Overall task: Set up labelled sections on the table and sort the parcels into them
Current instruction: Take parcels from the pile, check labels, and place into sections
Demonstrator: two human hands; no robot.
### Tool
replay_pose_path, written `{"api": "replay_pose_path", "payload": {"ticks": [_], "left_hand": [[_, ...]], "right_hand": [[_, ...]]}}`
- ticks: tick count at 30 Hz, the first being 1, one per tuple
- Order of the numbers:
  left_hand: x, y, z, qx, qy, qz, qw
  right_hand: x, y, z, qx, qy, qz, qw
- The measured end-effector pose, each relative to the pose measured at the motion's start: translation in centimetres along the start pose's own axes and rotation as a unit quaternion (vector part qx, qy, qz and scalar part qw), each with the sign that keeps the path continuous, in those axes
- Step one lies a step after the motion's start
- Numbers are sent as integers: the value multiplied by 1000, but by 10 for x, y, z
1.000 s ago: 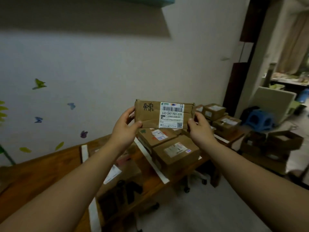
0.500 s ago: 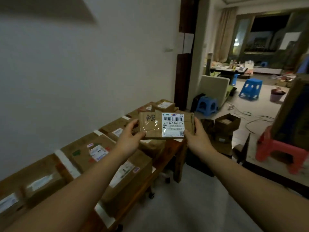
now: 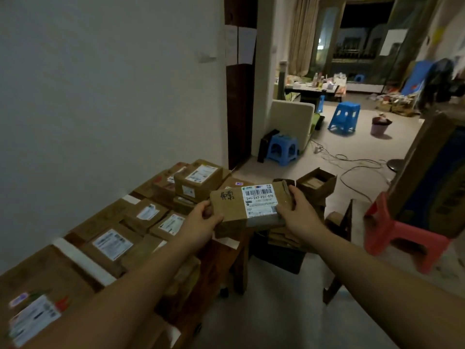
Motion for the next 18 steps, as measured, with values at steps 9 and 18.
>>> {"api": "replay_pose_path", "payload": {"ticks": [9,18], "left_hand": [[-7,-28,91,-108,62,-62,990],[10,-6,151,-195,132,-74,969]], "right_hand": [[8,9,145,133,88,-97,982],[8,-45,260,281,133,-192,931]]}}
Point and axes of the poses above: each hand's wrist, its own z-axis towards the middle knuckle, its own y-axis out of the back of the hand, x = y × z, the point moved 7 cm from there along z, towards the middle knuckle, and after that the axes turned 6 degrees about x, right-handed, at the moved point
